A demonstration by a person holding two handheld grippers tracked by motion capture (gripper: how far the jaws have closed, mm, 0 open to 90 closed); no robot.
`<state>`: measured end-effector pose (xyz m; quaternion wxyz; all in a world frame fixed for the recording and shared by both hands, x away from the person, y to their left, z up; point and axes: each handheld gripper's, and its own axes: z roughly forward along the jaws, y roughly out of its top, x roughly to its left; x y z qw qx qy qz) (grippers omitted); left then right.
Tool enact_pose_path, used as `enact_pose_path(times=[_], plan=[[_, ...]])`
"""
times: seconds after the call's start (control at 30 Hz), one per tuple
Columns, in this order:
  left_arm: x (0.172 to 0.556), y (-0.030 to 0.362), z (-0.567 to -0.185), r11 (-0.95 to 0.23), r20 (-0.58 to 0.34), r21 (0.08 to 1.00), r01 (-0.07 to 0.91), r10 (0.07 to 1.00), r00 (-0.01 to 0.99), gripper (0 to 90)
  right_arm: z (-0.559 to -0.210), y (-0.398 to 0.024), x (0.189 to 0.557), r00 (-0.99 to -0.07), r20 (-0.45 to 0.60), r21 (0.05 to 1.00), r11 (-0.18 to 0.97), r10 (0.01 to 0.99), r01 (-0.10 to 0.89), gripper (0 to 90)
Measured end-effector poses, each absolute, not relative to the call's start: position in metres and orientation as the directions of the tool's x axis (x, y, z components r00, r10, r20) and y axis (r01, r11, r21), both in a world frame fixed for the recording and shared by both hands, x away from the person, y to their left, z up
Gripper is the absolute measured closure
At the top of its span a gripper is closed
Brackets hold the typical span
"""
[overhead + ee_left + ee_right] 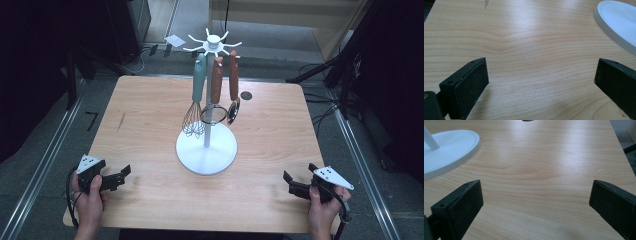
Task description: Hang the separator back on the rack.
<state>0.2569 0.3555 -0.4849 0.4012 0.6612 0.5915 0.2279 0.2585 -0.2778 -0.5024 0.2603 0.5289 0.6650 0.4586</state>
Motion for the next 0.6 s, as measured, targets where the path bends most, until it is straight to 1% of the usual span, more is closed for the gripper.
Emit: enact_pose_path(times=[0.23,0.33,0.6], plan=[[0.257,0.355,-0.485,0.021,-0.169,0.802,0.597,0.966,0.194,0.0,-0.508,-0.291,0.252,-0.268,0.138,0.871,0.011,0.953,0.491,0.0],[0.257,0.356,-0.485,0.022,-0.169,0.802,0.597,0.967,0.191,0.0,-0.509,-0.298,0.248,-0.252,0.157,0.869,-0.013,0.955,0.494,0.0],[0.257,0.355,-0.485,0.025,-0.168,0.802,0.597,0.968,0.185,0.0,-0.509,-0.312,0.236,-0.217,0.16,0.87,-0.033,0.963,0.493,0.0]])
